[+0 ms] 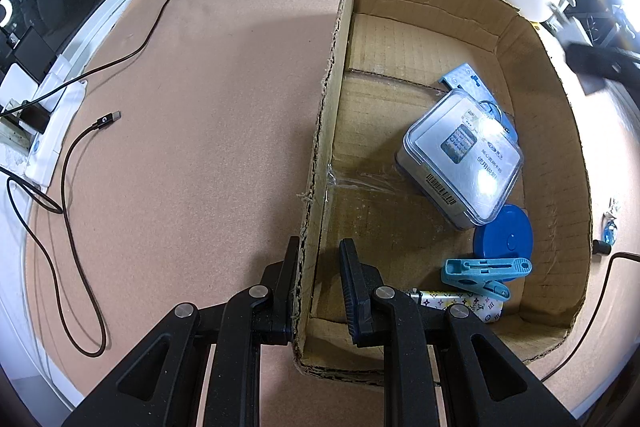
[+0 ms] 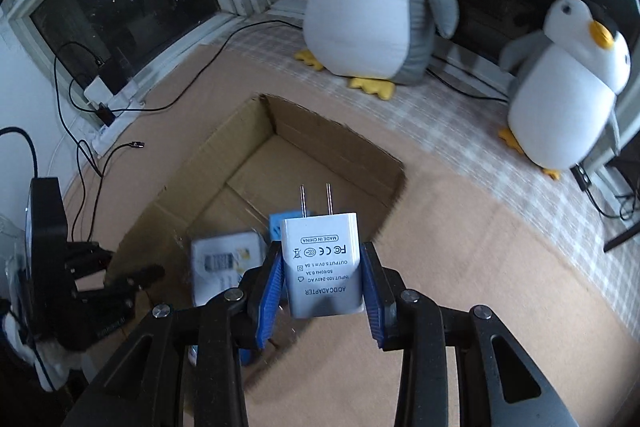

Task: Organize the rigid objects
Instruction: 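Carry the charger adapter with the right gripper over the box, then lower the charger adapter into the box and open the right gripper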

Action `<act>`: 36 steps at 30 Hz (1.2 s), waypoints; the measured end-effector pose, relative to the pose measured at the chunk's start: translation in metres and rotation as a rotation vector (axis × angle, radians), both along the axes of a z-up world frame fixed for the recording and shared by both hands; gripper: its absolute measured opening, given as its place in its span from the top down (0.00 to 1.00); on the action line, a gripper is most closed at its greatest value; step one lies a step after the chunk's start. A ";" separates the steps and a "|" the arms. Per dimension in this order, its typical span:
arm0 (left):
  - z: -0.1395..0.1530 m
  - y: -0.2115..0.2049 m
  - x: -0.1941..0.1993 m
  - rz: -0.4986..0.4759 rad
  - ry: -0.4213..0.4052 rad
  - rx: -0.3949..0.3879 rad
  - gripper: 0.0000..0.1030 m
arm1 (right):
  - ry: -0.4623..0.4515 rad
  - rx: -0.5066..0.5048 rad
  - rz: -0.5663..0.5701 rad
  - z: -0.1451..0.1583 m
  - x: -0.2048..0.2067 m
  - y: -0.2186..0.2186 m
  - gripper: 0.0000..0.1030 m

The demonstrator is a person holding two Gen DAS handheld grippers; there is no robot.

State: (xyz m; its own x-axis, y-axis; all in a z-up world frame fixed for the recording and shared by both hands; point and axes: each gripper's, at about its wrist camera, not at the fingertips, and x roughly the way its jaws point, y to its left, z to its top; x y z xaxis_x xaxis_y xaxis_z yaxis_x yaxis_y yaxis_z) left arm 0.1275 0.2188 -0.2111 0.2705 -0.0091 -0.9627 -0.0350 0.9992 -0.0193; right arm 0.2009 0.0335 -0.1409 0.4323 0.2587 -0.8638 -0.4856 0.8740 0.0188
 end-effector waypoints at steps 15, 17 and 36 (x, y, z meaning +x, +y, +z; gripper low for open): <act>0.000 -0.001 0.000 0.000 0.000 0.002 0.81 | 0.028 -0.101 -0.014 -0.043 0.040 0.038 0.68; 0.000 -0.001 0.001 -0.001 0.000 0.001 0.81 | 0.026 -0.108 -0.014 -0.045 0.041 0.040 0.68; 0.000 -0.001 -0.002 -0.002 -0.003 0.007 0.81 | 0.011 -0.034 -0.021 -0.016 0.026 0.012 0.53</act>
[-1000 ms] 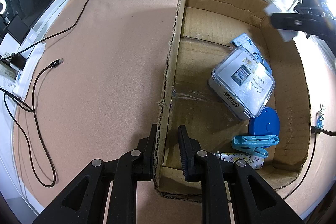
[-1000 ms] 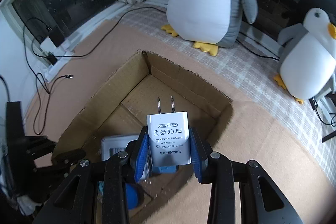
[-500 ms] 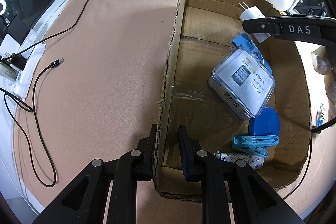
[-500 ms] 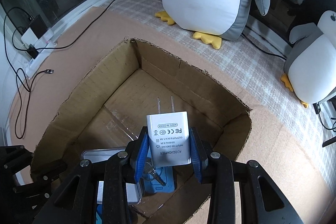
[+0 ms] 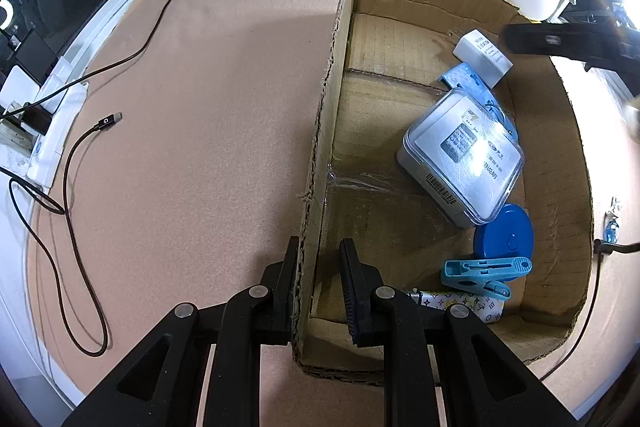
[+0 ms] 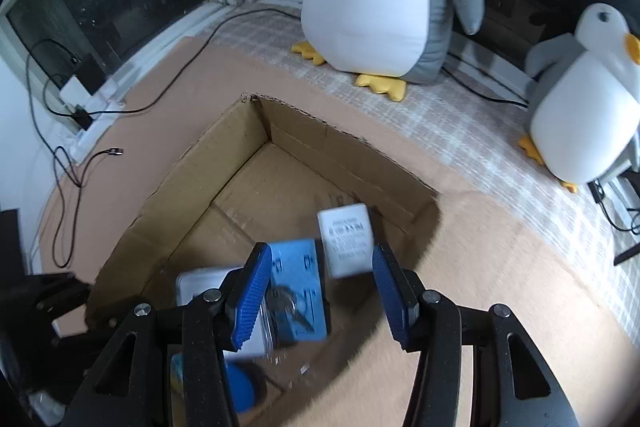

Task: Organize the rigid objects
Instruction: 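Lower the charger adapter into the box and open the right gripper, then move the right gripper to the black cylindrical cap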

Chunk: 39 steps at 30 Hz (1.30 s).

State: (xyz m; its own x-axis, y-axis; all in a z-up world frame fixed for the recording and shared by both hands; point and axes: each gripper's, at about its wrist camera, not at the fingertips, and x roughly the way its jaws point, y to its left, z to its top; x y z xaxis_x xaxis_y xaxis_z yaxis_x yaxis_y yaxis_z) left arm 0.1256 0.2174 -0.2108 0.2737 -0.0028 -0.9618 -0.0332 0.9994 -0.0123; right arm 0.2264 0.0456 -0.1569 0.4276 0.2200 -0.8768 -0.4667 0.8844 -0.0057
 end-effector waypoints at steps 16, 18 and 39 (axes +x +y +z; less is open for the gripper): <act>-0.001 -0.001 0.000 -0.006 -0.004 0.004 0.81 | -0.025 0.012 -0.070 0.049 -0.095 -0.121 0.53; 0.000 -0.001 0.000 -0.007 -0.003 0.006 0.81 | -0.018 -0.012 -0.082 0.044 -0.106 -0.134 0.53; -0.001 -0.004 0.001 -0.008 0.001 0.007 0.81 | 0.139 -0.238 0.071 -0.050 -0.139 -0.142 0.77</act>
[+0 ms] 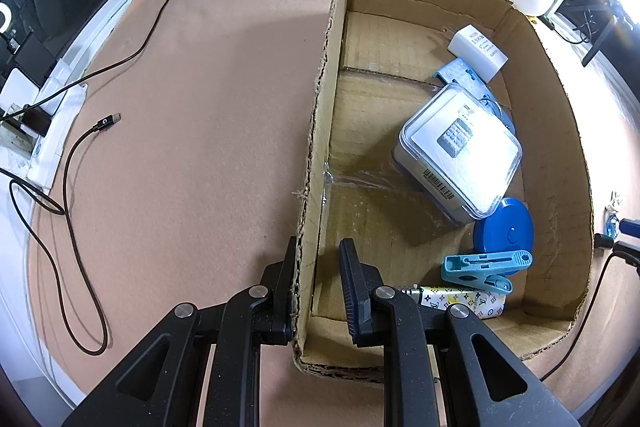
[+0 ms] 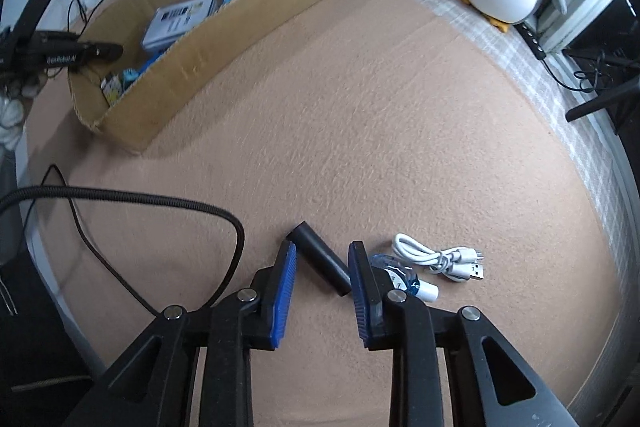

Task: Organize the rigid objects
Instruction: 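Move the right gripper to the black cylindrical cap, then close the right gripper on the black cap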

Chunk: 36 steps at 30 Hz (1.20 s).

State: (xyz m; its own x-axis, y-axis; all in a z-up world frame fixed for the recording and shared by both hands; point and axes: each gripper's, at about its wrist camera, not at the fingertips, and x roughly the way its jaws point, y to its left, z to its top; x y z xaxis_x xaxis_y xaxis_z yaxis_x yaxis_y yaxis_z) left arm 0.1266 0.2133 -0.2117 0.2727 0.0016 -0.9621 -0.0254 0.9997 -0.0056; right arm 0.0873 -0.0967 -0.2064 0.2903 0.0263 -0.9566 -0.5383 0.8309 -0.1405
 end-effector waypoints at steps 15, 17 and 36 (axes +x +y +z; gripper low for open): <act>0.000 -0.001 0.000 0.001 0.000 0.000 0.81 | 0.038 -0.121 0.074 -0.032 -0.006 0.014 0.81; 0.000 -0.001 0.001 0.001 0.000 0.000 0.81 | 0.046 -0.109 0.069 -0.034 -0.007 0.014 0.82; -0.001 -0.001 0.001 0.005 -0.002 -0.003 0.81 | 0.008 0.149 -0.136 -0.018 0.056 0.011 0.85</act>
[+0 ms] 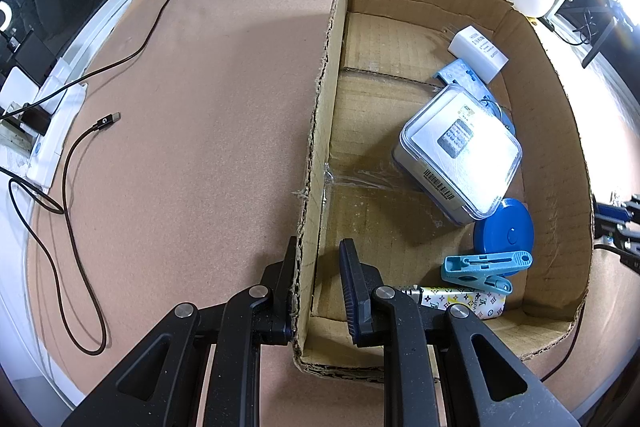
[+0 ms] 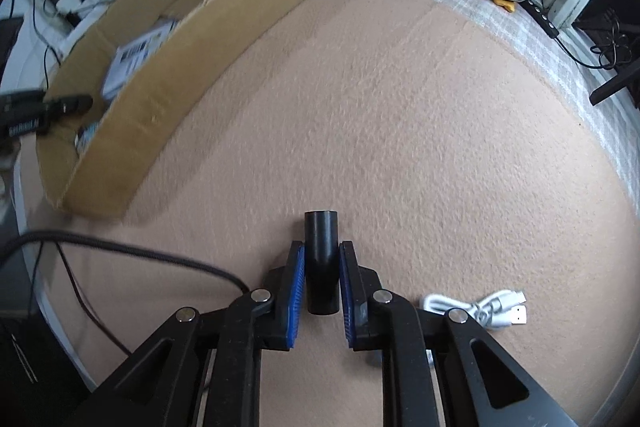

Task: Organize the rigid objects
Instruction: 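Close the right gripper on the black cap, then carry the black cap into the box and open the right gripper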

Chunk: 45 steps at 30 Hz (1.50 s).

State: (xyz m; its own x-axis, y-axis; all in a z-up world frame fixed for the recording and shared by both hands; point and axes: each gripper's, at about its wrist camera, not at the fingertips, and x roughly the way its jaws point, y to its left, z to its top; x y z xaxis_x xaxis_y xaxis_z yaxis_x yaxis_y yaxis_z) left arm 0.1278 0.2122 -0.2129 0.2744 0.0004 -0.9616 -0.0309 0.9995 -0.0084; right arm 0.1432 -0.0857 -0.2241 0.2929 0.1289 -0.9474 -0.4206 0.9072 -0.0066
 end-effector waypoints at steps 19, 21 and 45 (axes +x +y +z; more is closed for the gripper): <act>0.000 0.001 0.000 0.002 -0.001 -0.005 0.81 | -0.182 0.181 0.002 0.076 0.042 0.063 0.85; 0.000 0.001 0.000 0.002 -0.001 -0.006 0.81 | -0.182 0.193 0.017 0.079 0.042 0.072 0.85; 0.000 0.002 0.001 0.002 -0.001 -0.007 0.81 | -0.124 0.150 0.090 0.043 0.065 0.143 0.85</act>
